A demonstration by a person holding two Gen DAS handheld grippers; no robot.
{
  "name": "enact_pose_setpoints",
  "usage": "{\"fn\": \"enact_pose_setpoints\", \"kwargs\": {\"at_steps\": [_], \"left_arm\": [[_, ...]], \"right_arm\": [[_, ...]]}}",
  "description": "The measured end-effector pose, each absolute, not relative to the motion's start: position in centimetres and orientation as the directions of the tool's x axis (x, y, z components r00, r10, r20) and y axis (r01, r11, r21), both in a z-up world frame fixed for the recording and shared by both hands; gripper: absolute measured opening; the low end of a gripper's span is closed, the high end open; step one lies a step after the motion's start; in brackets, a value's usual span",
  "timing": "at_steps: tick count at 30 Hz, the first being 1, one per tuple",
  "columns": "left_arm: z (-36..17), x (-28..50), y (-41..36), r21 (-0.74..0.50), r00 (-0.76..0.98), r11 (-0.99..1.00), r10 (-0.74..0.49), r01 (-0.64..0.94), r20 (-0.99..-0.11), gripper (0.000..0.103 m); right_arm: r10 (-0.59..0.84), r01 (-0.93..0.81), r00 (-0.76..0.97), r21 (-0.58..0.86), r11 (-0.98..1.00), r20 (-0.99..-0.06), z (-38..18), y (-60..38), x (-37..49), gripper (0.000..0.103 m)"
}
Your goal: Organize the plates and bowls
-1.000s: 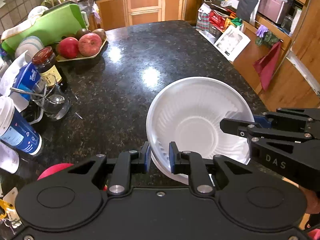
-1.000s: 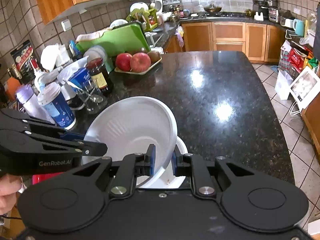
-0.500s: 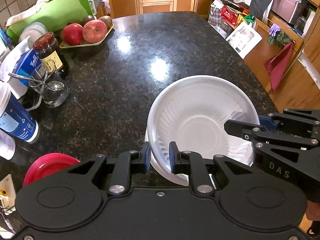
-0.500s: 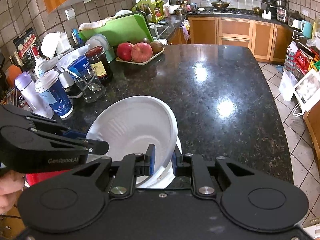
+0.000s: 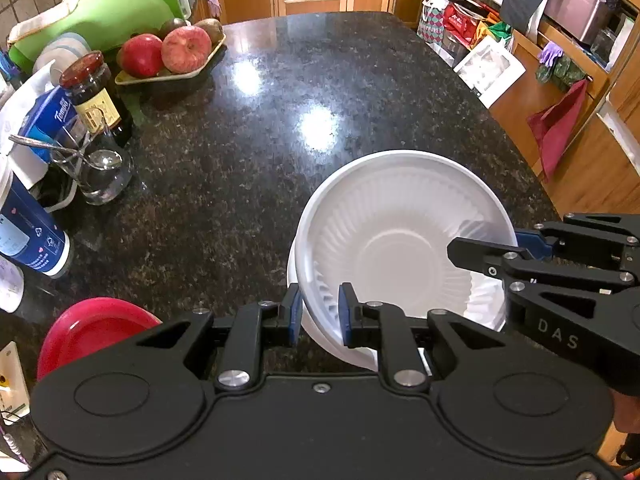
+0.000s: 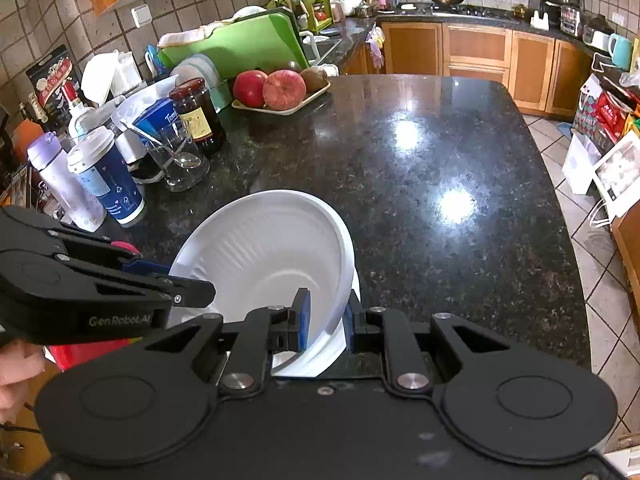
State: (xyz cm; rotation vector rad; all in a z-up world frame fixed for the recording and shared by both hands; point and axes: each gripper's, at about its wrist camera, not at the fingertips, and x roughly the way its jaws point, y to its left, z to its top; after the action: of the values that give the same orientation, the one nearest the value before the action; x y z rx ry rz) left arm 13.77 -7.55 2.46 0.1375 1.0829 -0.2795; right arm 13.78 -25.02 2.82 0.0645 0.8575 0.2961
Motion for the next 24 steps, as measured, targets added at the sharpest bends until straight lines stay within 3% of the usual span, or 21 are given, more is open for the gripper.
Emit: {"fn": "enact_pose_setpoints", "kwargs": {"at_steps": [24], "left_arm": [[3.0, 14.0, -6.9, -0.018, 0.475, 0.966, -0.144, 0.259, -0.868, 0.027]], "right_arm": [[0.266, -0.211, 0.651, 0.167, 0.963, -0.711, 3.3, -25.9, 14.3, 0.020]]}}
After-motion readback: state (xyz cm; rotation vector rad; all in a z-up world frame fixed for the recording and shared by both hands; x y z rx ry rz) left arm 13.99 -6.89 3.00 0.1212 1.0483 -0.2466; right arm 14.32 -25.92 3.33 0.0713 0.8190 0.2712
